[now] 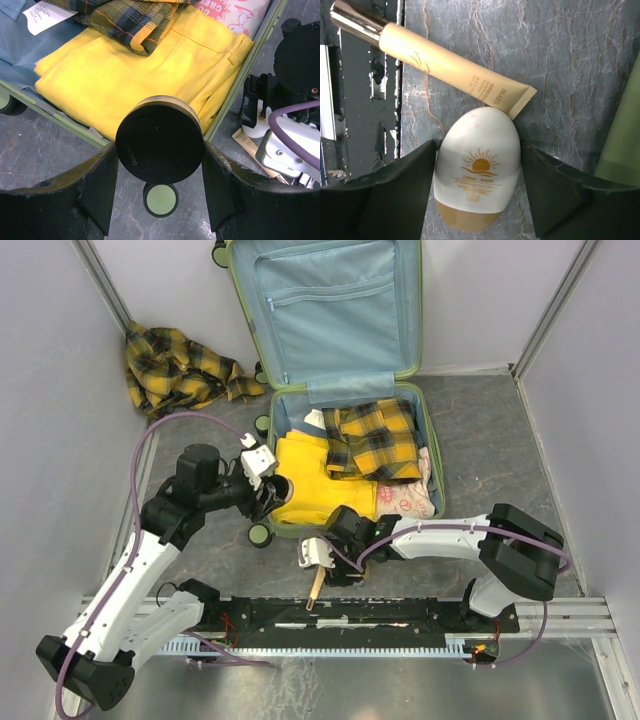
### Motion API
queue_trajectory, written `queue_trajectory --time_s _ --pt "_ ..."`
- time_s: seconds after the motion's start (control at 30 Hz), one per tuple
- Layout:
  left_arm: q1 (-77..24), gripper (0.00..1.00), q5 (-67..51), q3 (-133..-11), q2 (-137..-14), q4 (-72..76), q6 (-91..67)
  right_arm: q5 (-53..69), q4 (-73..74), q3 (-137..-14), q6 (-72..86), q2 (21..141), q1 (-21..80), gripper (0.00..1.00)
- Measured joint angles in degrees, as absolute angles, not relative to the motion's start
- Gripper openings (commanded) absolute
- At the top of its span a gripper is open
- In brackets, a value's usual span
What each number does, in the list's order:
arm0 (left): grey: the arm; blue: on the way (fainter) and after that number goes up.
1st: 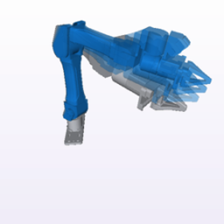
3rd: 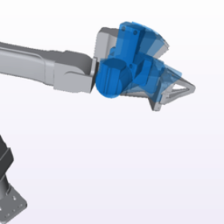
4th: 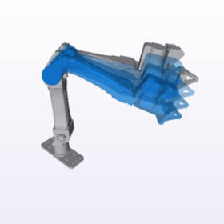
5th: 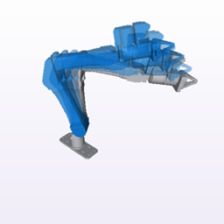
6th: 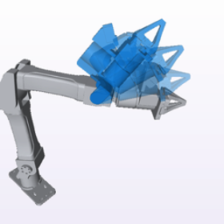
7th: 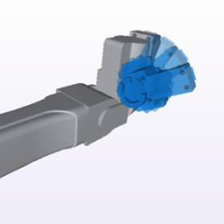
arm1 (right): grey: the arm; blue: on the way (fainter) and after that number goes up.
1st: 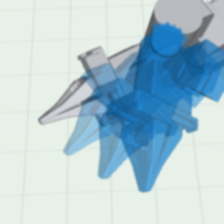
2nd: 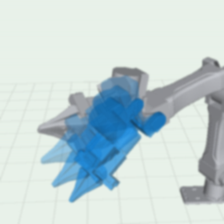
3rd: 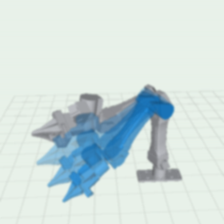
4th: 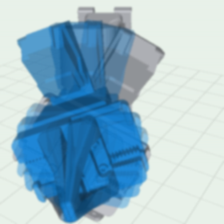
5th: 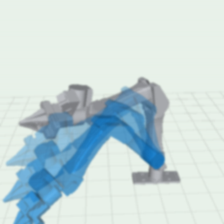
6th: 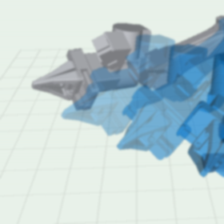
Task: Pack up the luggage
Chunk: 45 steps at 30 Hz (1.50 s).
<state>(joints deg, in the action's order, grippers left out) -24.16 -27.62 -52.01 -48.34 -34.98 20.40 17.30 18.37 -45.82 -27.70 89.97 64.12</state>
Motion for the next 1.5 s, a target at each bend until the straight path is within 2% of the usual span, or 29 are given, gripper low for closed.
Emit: queue_trajectory --time_s 0.13,0.37,0.67,0.83,1.0,1.37,1.43,1.5 --pt "-24.1 0.47 -27.6 -52.2 -49.1 -34.7 20.4 16.2 19.4 -47.4 -26.8 91.0 64.4 0.54" --pt "-24.1 0.46 -27.6 -52.5 -51.3 -32.8 19.8 15.1 25.5 -48.2 -27.2 88.9 64.4 0.45" --pt "-24.0 0.45 -27.1 -54.7 -59.4 -29.6 19.3 17.1 32.8 -53.1 -25.2 81.1 62.3 0.43" --pt "-23.3 0.44 -25.3 -61.2 -70.5 -28.1 19.3 18.3 36.4 -58.2 -23.4 76.2 58.8 0.42" --pt "-22.2 0.42 -22.4 -72.2 -84.8 -25.5 19.3 19.5 39.0 -63.1 -20.9 75.2 50.4 0.41" --pt "-18.7 0.42 -16.4 -93.5 -111.0 -22.5 19.3 22.4 36.8 -82.6 -11.0 87.7 32.3 0.40" --pt "-18.3 0.45 -15.6 -95.1 -114.0 -22.4 19.3 22.8 36.2 -85.1 -9.8 90.1 30.9 0.40" --pt "-18.0 0.54 -14.9 -95.7 -116.4 -22.6 19.3 23.3 35.1 -88.2 -8.4 93.2 29.4 0.40"
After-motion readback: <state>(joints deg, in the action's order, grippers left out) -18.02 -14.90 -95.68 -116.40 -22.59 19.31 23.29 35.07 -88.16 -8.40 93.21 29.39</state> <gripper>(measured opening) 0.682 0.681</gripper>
